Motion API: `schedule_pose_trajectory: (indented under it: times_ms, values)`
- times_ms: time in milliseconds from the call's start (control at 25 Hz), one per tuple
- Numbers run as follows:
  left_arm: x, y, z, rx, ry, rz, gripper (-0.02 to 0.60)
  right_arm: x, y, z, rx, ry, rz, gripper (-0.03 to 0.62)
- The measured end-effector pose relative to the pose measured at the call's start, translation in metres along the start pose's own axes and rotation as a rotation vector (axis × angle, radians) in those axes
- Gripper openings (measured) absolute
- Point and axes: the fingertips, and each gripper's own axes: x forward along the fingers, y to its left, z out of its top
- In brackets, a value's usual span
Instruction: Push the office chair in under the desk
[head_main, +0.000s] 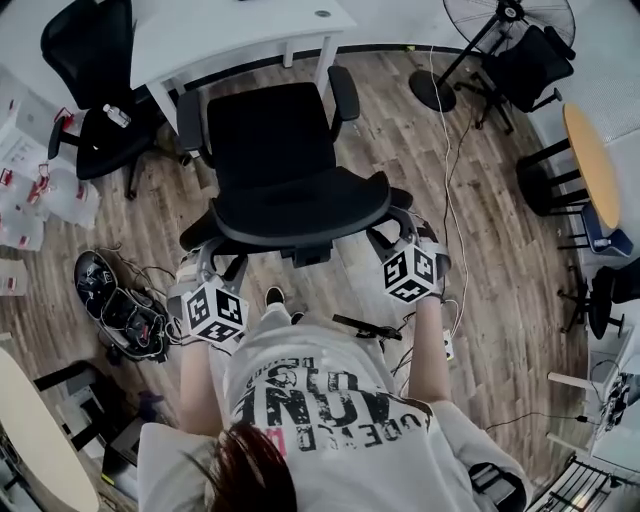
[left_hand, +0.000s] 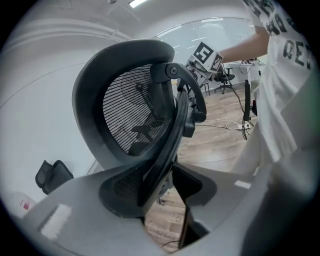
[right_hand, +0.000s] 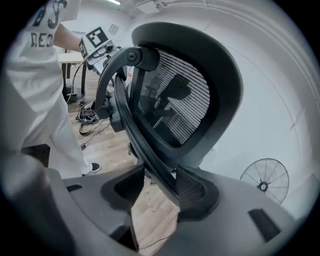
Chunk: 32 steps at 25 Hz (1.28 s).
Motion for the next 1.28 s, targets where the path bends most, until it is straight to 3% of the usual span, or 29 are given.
schedule_pose_trajectory:
  times_ms: [400,640,960,1160,1280]
  values:
    - [0.013,-0.003,0.019,0.033,-0.024,0.103,0.206,0.001,-0.019,-0.016,0.001,-0.040,0.027,0.184]
    - [0.026,0.018,0.018,-0.023,0.008,0.102,0.209,0.017,-0.032,-0.011,-0.022,-0.087,0.017,0.184]
    - [0.049,0.028,0.029,-0.038,0.026,0.103,0.209,0.034,-0.058,-0.019,-0.040,-0.079,0.017,0.184]
    - [0.049,0.022,0.017,-0.039,0.019,0.124,0.209,0.040,-0.050,-0.014,-0.068,-0.108,0.008,0.184]
    - [0.061,0.024,0.034,-0.045,0.029,0.125,0.207,0.045,-0.069,-0.027,-0.084,-0.118,0.026,0.184]
